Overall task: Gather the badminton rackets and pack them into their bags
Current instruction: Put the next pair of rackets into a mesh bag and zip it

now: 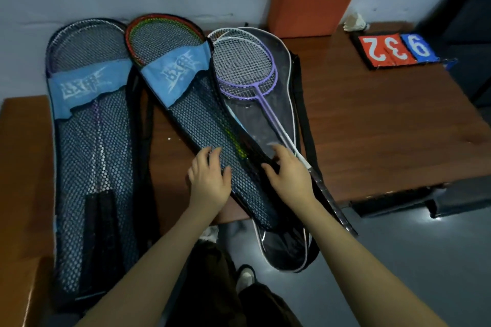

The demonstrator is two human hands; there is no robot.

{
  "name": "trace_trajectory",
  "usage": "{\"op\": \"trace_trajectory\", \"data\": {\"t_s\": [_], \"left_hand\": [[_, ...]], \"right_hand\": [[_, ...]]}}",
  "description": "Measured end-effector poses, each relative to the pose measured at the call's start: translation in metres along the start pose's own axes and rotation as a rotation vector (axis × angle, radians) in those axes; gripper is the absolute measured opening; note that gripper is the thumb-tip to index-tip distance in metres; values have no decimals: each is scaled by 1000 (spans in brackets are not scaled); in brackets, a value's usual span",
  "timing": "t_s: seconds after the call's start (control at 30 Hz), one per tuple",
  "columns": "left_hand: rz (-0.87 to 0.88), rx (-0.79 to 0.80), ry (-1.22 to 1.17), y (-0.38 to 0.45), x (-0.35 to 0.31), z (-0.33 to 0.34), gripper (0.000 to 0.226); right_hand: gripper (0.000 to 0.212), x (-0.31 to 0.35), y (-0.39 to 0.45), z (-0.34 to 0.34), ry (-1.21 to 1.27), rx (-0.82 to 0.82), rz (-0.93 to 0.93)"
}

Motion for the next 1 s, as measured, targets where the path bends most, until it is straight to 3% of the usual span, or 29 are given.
{"op": "trace_trajectory", "data": {"t_s": [0.23,0.33,0.43,0.57,0.77,1.0], "left_hand": [[-204,-17,-84,35,31,-11,66],[-202,35,-229,40,27,-3,74],[-218,-10,-345,43,25,-7,74],[-226,-118,-385,43,37,-22,70],[-264,-118,-340,38,65,-27,67],[-278,-199,-385,61,83,-43,61]], "right_hand": [[51,26,67,9,-27,38,-143],[47,29,79,20,11,127,-183],[46,36,82,25,110,182,-244],[47,45,79,24,256,144,-219],[57,46,72,63,172,234,-135],[52,57,102,76,70,195,-119]]}}
Point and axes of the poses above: each hand's wrist, its own y-axis towards the middle knuckle, its own z-axis out of the palm, x = y × z, the point moved 8 cm from there along y, towards the middle knuckle, and after that the axes turned 10 degrees about -z, right-handed, at the moved point
